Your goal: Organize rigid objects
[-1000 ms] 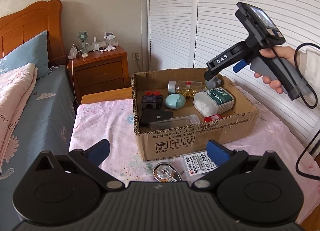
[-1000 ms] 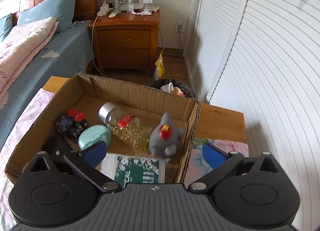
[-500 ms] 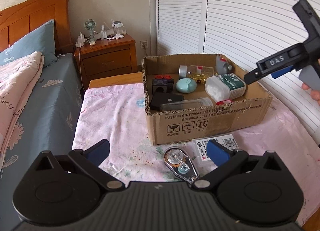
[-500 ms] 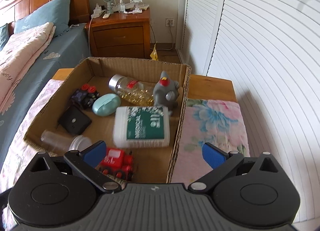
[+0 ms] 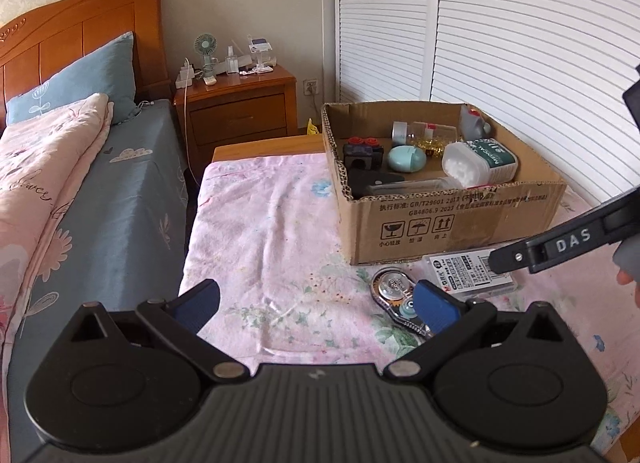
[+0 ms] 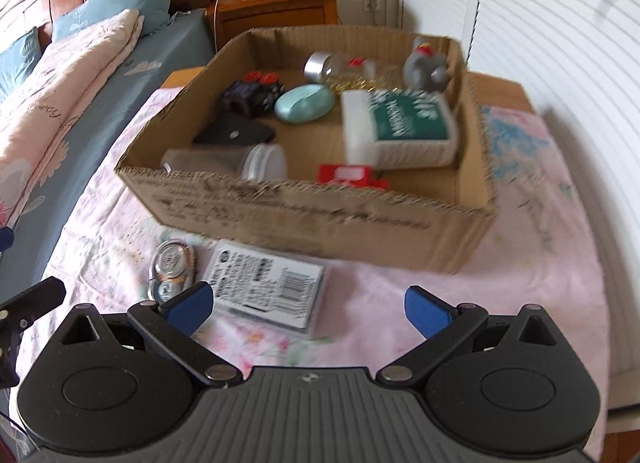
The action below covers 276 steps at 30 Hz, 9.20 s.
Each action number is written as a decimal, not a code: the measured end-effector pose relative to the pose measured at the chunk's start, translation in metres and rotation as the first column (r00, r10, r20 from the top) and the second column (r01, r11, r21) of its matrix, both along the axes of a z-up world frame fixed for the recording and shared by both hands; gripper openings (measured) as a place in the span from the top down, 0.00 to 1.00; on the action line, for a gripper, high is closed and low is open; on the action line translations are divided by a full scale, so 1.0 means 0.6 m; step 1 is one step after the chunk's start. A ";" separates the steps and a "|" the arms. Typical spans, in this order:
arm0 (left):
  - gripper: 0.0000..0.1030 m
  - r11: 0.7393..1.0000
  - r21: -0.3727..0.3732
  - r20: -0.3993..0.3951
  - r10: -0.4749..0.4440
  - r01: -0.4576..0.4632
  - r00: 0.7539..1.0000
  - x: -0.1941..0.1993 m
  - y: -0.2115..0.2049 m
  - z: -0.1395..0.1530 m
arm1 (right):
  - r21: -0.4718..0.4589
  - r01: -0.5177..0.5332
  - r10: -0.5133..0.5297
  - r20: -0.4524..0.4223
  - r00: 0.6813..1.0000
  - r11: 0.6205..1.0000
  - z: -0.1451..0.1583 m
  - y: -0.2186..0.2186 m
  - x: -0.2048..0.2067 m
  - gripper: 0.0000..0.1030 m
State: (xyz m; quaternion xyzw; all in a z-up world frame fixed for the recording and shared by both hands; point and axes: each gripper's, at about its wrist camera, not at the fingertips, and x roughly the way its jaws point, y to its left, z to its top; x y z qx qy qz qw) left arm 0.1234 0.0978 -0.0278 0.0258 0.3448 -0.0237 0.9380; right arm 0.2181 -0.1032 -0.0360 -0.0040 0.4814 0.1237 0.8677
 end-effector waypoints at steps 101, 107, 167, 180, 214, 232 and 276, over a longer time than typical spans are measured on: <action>0.01 0.902 -0.038 -0.144 -0.432 0.431 0.891 0.090 -0.127 -0.115 | -0.101 -0.037 0.050 0.136 0.989 0.994 -0.080 -0.067 -0.033 0.00; 0.14 0.911 -0.045 -0.130 -0.412 0.410 0.902 0.089 -0.128 -0.110 | -0.098 -0.052 0.067 0.150 0.986 0.994 -0.081 -0.071 -0.037 0.00; 0.13 0.910 -0.002 -0.069 -0.414 0.415 0.908 0.185 -0.131 0.058 | -0.072 -0.196 0.208 0.227 0.952 0.978 0.093 -0.080 -0.048 0.11; 0.05 0.956 0.010 -0.013 -0.294 0.294 0.956 0.228 -0.119 0.026 | -0.072 -0.186 0.199 0.242 0.950 0.980 0.106 -0.089 -0.039 0.11; 0.01 0.990 -0.080 0.004 -0.120 0.120 0.993 0.053 -0.062 0.002 | -0.035 -0.115 0.120 0.163 0.979 0.993 0.109 -0.010 0.113 0.00; 0.01 1.000 0.005 -0.042 -0.018 0.018 0.999 0.053 -0.098 0.039 | -0.121 0.080 -0.069 0.099 0.993 0.989 0.081 -0.053 -0.041 0.00; 0.01 0.998 0.056 -0.027 0.028 -0.027 0.999 0.030 -0.144 0.101 | -0.076 0.232 -0.210 0.220 0.953 0.970 0.126 -0.087 -0.114 0.00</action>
